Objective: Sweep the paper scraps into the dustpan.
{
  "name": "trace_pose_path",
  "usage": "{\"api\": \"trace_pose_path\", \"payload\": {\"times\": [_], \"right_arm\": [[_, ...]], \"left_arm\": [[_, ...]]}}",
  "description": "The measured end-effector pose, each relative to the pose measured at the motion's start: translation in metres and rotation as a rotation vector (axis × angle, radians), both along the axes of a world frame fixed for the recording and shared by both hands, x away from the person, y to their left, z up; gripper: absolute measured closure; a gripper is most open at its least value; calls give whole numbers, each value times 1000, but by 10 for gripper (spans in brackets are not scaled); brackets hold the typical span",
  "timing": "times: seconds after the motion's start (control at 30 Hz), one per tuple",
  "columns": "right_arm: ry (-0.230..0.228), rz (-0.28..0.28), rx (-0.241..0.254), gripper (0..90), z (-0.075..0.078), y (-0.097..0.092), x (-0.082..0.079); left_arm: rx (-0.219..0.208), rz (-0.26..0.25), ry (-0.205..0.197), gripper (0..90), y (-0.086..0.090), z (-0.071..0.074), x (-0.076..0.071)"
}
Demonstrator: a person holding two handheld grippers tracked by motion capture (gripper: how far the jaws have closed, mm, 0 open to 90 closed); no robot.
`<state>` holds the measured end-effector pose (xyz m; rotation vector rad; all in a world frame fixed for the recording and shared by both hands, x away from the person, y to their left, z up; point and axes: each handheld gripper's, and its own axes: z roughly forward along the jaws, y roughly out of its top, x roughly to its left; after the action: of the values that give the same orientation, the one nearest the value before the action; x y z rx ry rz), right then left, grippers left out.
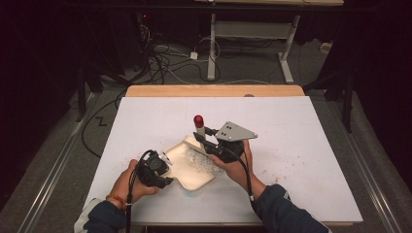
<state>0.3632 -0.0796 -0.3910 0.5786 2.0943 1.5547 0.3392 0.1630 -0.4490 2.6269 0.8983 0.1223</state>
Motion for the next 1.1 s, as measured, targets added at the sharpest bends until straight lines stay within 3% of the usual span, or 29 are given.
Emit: {"api": "trace_pose_path", "payload": {"times": [0.2,0.37,0.5,0.63,0.77,0.97,1.1], "right_arm": [[-27,65,-19,704,3,15,-11],[-50,45,-25,705,10,14,-12],[-55,22,9,704,17,6,-8],[-54,-1,46,704,27,-7,-4],[-58,-41,51,704,32,-19,-4],[-62,-56,-32,704,31,-51,-22],[-35,-79,-52,704,29,-77,-34]], "left_arm": [[1,0,5,636,0,-2,0],[-3,-1,5,635,1,-3,-1],[0,-3,4,636,3,-3,-3],[-7,7,5,636,3,-4,-4],[-2,9,8,636,4,-3,-5],[20,-1,1,635,6,-4,-10],[25,2,0,635,6,-4,-12]]}}
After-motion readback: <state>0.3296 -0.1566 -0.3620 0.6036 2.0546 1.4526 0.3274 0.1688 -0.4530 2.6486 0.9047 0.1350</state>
